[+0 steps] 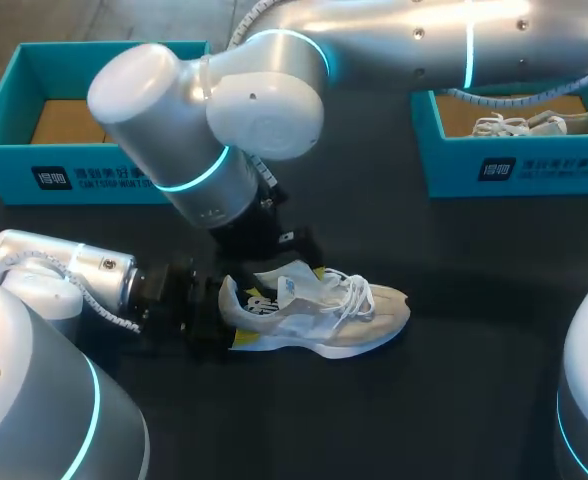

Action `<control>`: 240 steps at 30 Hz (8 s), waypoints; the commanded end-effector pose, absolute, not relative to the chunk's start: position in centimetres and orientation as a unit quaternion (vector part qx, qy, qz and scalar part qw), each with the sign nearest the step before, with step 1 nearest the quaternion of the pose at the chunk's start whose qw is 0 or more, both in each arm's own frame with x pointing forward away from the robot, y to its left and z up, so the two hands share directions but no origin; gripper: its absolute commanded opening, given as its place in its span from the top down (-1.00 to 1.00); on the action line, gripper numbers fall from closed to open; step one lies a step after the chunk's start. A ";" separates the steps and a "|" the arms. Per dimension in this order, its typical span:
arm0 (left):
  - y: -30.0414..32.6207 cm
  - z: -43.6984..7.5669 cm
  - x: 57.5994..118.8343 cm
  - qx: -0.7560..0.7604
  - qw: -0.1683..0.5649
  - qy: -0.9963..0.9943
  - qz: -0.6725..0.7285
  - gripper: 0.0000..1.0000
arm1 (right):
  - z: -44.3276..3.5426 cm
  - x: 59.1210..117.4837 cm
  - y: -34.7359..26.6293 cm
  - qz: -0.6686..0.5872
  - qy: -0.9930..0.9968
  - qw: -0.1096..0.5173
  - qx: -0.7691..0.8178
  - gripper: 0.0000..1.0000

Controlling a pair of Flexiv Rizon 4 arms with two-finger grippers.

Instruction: Take the shoe out of the shoebox, open the shoe tongue, remove and reinsert the insole, then place the shoe into the shoebox

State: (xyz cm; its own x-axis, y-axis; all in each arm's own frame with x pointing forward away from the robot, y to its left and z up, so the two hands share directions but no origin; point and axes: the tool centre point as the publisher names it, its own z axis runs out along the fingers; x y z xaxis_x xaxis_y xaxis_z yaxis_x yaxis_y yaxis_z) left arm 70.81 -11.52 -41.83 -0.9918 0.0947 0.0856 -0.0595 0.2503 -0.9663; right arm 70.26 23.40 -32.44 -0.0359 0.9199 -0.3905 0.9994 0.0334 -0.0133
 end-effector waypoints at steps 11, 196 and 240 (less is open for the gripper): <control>-11.4 -42.2 70.6 -0.011 0.063 -0.788 0.612 1.00 | -34.0 70.3 22.0 -0.122 0.584 0.178 0.783 -1.00; -11.4 -42.2 70.6 -0.011 0.063 -0.788 0.612 1.00 | -23.4 73.7 14.9 -0.086 0.677 0.054 0.729 -1.00; -11.4 -42.2 70.6 -0.011 0.063 -0.788 0.612 1.00 | -21.6 73.6 19.7 -0.116 0.884 0.045 0.450 1.00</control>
